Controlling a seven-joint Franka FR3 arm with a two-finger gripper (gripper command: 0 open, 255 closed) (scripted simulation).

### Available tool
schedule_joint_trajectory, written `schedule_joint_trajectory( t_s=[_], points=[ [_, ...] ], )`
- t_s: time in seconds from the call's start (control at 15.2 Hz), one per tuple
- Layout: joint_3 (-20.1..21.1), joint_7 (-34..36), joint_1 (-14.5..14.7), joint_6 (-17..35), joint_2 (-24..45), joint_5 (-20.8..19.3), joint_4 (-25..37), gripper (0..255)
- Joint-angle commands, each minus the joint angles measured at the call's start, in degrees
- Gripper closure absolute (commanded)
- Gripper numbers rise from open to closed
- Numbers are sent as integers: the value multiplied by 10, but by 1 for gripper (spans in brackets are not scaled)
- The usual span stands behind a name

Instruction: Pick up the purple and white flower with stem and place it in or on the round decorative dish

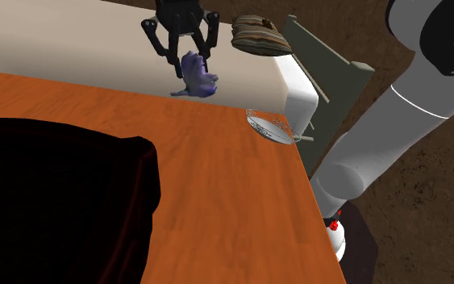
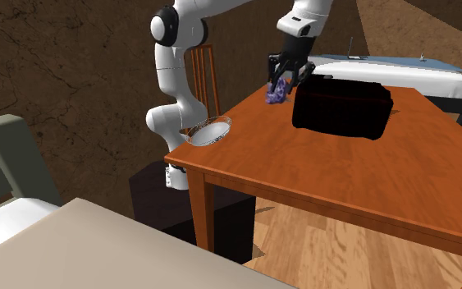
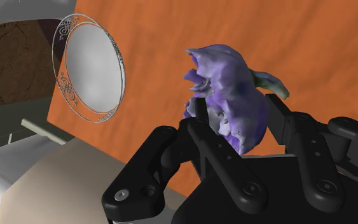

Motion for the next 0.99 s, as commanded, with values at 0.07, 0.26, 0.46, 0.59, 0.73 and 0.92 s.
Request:
schedule_joint_trajectory(
  t_s=[0.07, 0.26, 0.46, 0.59, 0.73, 0.92],
  points=[
    [-26, -39, -11, -15, -54, 9, -40, 255],
    [-58, -84, -18, -30, -114, 11, -87, 255],
    [-91, -126, -22, -47, -167, 4, -126, 255],
    [-114, -154, -24, -60, -200, -5, -149, 255],
    [-136, -180, -25, -73, -230, -17, -168, 255],
    [-170, -219, -26, -93, -271, -39, -193, 255]
  ],
)
